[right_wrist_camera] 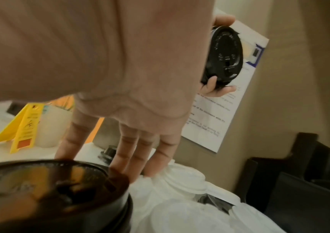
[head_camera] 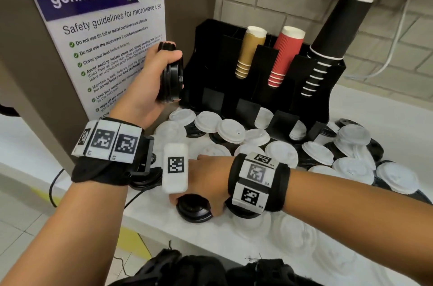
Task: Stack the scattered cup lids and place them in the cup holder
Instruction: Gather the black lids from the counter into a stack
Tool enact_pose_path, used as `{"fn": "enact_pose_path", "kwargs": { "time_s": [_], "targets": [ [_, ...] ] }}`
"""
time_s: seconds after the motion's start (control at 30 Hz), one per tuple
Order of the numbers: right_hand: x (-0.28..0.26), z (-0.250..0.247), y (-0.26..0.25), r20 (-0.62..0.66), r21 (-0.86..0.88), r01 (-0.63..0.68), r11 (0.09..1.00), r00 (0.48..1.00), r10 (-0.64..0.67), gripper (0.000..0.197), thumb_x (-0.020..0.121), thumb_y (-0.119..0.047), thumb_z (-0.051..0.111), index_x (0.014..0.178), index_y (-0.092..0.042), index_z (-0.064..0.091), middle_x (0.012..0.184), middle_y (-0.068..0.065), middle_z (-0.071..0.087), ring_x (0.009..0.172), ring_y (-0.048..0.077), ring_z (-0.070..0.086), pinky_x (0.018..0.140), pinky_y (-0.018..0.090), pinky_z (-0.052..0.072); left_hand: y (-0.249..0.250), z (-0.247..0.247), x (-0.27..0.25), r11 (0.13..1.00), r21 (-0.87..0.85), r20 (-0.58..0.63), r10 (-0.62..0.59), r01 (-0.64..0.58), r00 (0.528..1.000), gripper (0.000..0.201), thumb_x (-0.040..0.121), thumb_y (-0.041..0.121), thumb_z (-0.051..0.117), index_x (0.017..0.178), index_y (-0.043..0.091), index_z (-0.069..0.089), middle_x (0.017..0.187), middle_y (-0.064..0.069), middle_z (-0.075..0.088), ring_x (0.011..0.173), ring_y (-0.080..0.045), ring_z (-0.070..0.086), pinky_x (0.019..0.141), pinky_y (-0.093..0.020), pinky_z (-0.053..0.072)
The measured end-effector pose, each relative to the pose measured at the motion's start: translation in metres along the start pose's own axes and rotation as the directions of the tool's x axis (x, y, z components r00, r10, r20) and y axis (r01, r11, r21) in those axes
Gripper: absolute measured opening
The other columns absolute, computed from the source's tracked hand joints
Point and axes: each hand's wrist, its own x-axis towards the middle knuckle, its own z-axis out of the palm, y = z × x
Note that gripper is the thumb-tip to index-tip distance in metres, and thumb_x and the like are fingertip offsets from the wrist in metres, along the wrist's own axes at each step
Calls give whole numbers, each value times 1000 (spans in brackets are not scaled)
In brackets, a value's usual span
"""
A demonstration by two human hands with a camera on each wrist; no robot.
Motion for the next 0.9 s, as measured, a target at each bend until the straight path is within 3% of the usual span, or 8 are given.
{"fn": "enact_pose_path", "kwargs": {
  "time_s": [0.17, 0.27, 0.37, 0.43, 0.5, 0.57, 0.77, 0.9],
  "targets": [
    [-23, -19, 26, -250, 383, -27, 923, 959, 131, 78, 72, -29, 78, 140, -30, 41, 132, 12, 38, 121, 32, 39, 101, 44, 40, 20, 5, 5, 994, 83, 9, 68, -68, 998, 34, 72, 31, 59, 104, 25, 48, 91, 3, 47, 69, -8, 54, 71, -29, 48],
    [-43, -19, 55, -393, 623, -9, 782, 861, 323, 69, 73, -24, 76, 134, -33, 44, 117, 10, 43, 110, 26, 45, 97, 31, 43, 15, 4, 2, 999, 7, -57, 49, -49, 997, 40, 72, 31, 59, 108, 18, 46, 85, 2, 51, 64, -8, 54, 63, -26, 46],
    [-58, -8, 71, -486, 833, 149, 533, 658, 575, 55, 78, -18, 74, 125, -32, 48, 107, 5, 51, 96, 18, 55, 82, 23, 50, -12, 10, -11, 996, -78, -68, -42, 37, 997, 53, 71, 30, 61, 119, 11, 46, 78, 3, 57, 61, -7, 58, 58, -24, 45],
    [-59, -2, 68, -465, 880, 377, 287, 567, 680, 45, 83, -18, 70, 121, -30, 48, 99, 5, 56, 85, 17, 62, 73, 25, 56, -29, 15, -21, 990, -91, -27, -113, 110, 993, 68, 73, 29, 63, 133, 3, 44, 95, -7, 63, 75, -14, 63, 63, -28, 49],
    [-56, 4, 61, -433, 852, 502, 149, 514, 741, 39, 83, -27, 65, 119, -33, 49, 98, 8, 59, 84, 18, 65, 70, 29, 56, -40, 20, -28, 979, -114, 3, -172, 171, 985, 71, 79, 30, 63, 140, 1, 40, 122, -21, 62, 103, -26, 66, 83, -37, 55],
    [-52, 8, 52, -435, 834, 536, 131, 493, 754, 40, 81, -35, 61, 120, -38, 50, 100, 7, 61, 88, 17, 65, 73, 34, 58, -45, 23, -33, 968, -132, 32, -211, 213, 977, 68, 82, 35, 59, 141, 3, 43, 136, -26, 53, 124, -37, 55, 104, -49, 44],
    [-55, 11, 43, -516, 796, 563, 223, 439, 735, 56, 80, -20, 63, 127, -47, 49, 120, -1, 58, 104, 16, 64, 87, 37, 56, -50, 28, -40, 956, -152, 61, -246, 253, 967, 66, 83, 45, 56, 136, 5, 51, 130, -26, 58, 124, -40, 55, 106, -53, 41],
    [-55, 11, 43, -562, 796, 515, 316, 438, 702, 62, 79, -9, 69, 127, -43, 50, 124, -7, 53, 110, 10, 60, 92, 40, 54, -51, 31, -42, 961, -158, 48, -222, 227, 974, 67, 83, 49, 57, 136, 8, 51, 131, -24, 58, 108, -29, 63, 80, -38, 56]
  ]
}}
